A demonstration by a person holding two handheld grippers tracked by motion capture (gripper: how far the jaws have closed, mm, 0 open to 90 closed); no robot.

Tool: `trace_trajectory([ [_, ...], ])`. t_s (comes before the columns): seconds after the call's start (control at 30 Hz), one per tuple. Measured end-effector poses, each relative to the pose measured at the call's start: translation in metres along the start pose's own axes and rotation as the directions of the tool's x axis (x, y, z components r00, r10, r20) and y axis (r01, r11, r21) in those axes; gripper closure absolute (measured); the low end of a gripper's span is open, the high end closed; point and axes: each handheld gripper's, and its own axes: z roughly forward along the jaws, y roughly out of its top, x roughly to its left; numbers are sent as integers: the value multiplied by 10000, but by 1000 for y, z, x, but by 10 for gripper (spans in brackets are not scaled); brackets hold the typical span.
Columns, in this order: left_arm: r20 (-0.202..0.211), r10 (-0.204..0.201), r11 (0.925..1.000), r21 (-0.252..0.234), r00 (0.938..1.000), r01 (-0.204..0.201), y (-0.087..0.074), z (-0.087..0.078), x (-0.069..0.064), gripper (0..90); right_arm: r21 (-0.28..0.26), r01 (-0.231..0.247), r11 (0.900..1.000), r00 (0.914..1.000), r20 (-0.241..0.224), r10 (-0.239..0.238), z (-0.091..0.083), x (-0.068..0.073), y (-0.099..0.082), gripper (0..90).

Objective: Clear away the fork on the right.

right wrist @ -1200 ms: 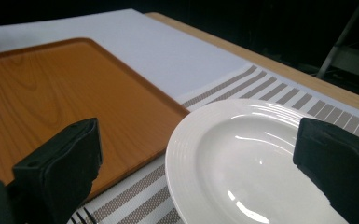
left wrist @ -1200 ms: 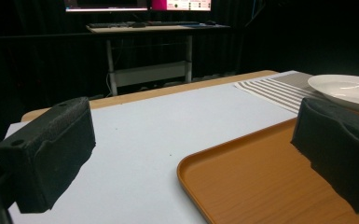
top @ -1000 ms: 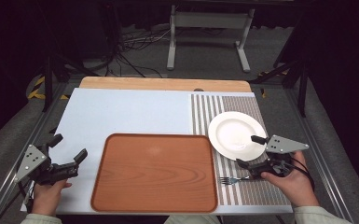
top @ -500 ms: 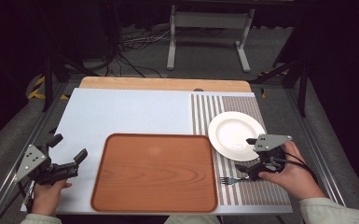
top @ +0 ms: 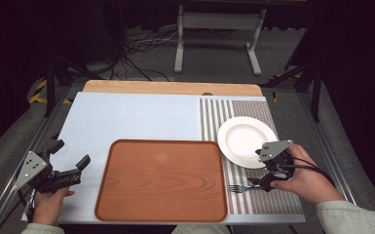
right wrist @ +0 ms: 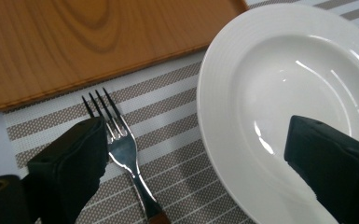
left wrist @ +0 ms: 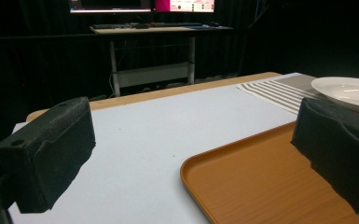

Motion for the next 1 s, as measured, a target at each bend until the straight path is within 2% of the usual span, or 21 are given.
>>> trace_trajectory([
  [0.2,26,-6,10000,17,10000,6,-1,1,0,3,451,199,9988,9997,-164,-191,1,0,2,77],
  [0.43,17,-35,10000,6,10000,35,0,0,0,3,1233,583,9907,9971,-549,-518,3,0,4,80],
  [0.63,34,-56,10000,6,10000,56,0,0,0,3,1495,843,9852,9934,-901,-713,6,0,4,98],
  [0.77,47,-58,10000,20,10000,58,0,0,0,3,1603,972,9823,9921,-940,-828,8,0,3,105],
  [0.8,41,-69,10000,5,10000,69,0,0,0,3,1740,936,9803,9922,-974,-775,8,1,3,120],
  [0.83,51,-58,10000,7,10000,58,0,0,0,3,2144,985,9718,9889,-1302,-715,10,2,1,141],
  [0.9,52,-32,10000,12,10000,32,0,0,0,3,2307,969,9682,9883,-1375,-661,11,3,0,155],
  [0.93,49,-29,10000,13,10000,29,0,0,0,3,2595,1016,9604,9860,-1549,-624,13,5,-1,176],
  [1.0,53,-49,10000,15,10000,49,0,0,0,3,2835,1076,9529,9830,-1740,-592,17,8,-4,188],
])
